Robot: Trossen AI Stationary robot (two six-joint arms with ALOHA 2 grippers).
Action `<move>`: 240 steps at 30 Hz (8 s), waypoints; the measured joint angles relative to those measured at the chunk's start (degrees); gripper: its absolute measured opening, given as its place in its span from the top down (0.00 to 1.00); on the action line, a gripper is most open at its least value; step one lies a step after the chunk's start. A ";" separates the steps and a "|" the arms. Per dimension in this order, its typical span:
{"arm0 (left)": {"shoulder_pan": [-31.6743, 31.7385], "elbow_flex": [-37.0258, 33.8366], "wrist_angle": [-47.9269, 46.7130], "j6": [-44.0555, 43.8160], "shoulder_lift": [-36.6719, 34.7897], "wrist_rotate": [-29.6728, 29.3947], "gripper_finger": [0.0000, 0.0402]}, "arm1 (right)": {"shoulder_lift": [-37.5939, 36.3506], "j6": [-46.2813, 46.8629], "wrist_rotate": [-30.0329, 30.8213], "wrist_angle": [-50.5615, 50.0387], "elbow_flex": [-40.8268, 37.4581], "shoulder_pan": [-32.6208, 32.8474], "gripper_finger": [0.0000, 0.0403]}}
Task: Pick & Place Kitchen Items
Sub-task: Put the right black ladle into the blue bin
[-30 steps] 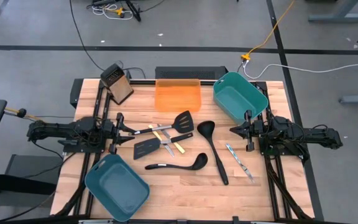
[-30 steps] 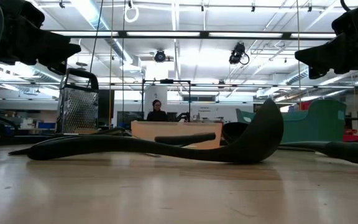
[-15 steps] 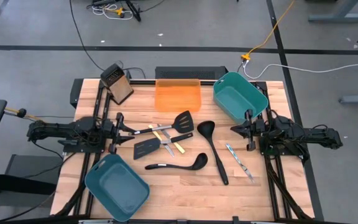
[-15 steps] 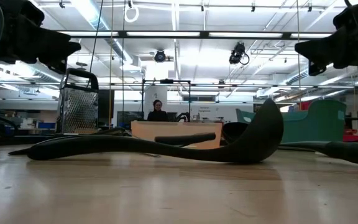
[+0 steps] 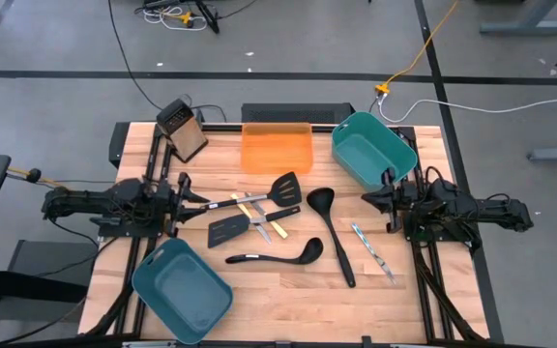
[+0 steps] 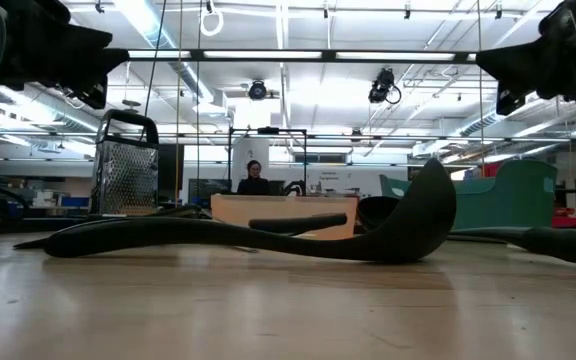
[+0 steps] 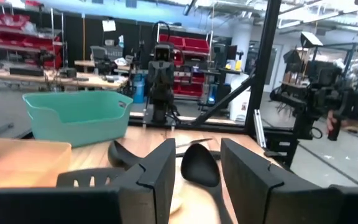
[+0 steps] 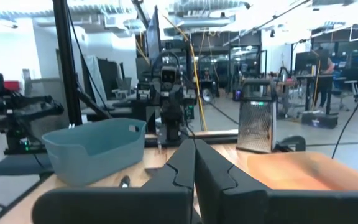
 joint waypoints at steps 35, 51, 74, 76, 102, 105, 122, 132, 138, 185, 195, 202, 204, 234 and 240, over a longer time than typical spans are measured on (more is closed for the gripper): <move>0.00 15.45 -2.93 -1.46 6.53 -2.51 0.67 | 10.02 2.39 3.56 -3.95 17.77 -0.04 0.98; 0.02 34.08 -13.53 2.17 17.70 -6.00 0.67 | 22.61 2.02 3.50 -9.92 36.37 -0.04 0.98; 0.00 48.92 -16.60 3.53 25.47 -6.38 0.67 | 33.03 2.25 3.54 -14.60 53.11 -0.04 0.98; 0.00 50.40 -17.99 3.48 26.20 -6.36 0.67 | 33.69 2.41 3.54 -14.84 53.89 -0.03 0.98; 0.00 53.24 -19.14 3.57 28.24 -6.24 0.67 | 34.53 2.16 2.99 -14.76 54.71 -0.02 0.98; 0.00 53.24 -19.13 3.53 28.24 -6.24 0.67 | 34.55 2.15 2.99 -14.76 54.71 -0.03 0.98; 0.00 53.24 -16.98 0.77 28.24 -6.23 0.67 | 34.53 2.60 2.85 -14.72 54.71 -0.02 0.98; 0.00 53.24 -17.08 3.91 28.24 -8.79 0.67 | 34.54 2.59 3.02 -14.74 54.71 -0.02 0.98; 0.00 53.24 -17.08 3.61 28.25 -11.34 0.67 | 34.54 2.57 3.05 -14.76 54.71 -0.02 0.98; 0.00 59.84 -28.91 -1.68 44.53 -17.16 0.58 | 36.65 2.61 2.91 -15.99 54.71 -0.04 0.98; 0.00 62.73 -32.60 -1.50 47.18 -17.18 0.55 | 36.91 2.63 2.99 -18.81 54.71 -0.04 0.90; 0.00 62.75 -32.42 -1.50 48.12 -17.28 0.55 | 36.91 2.63 3.03 -19.74 54.71 -0.04 0.86; 0.00 62.73 -32.63 -1.50 48.27 -17.29 0.55 | 36.89 2.63 3.04 -20.11 54.71 -0.04 0.85; 0.00 62.73 -32.51 -2.18 48.63 -18.01 0.55 | 40.04 6.97 6.16 -25.91 63.40 -0.04 0.70; 0.00 62.73 -32.51 -2.18 48.63 -18.01 0.55 | 42.45 7.09 6.52 -34.91 68.02 -0.03 0.64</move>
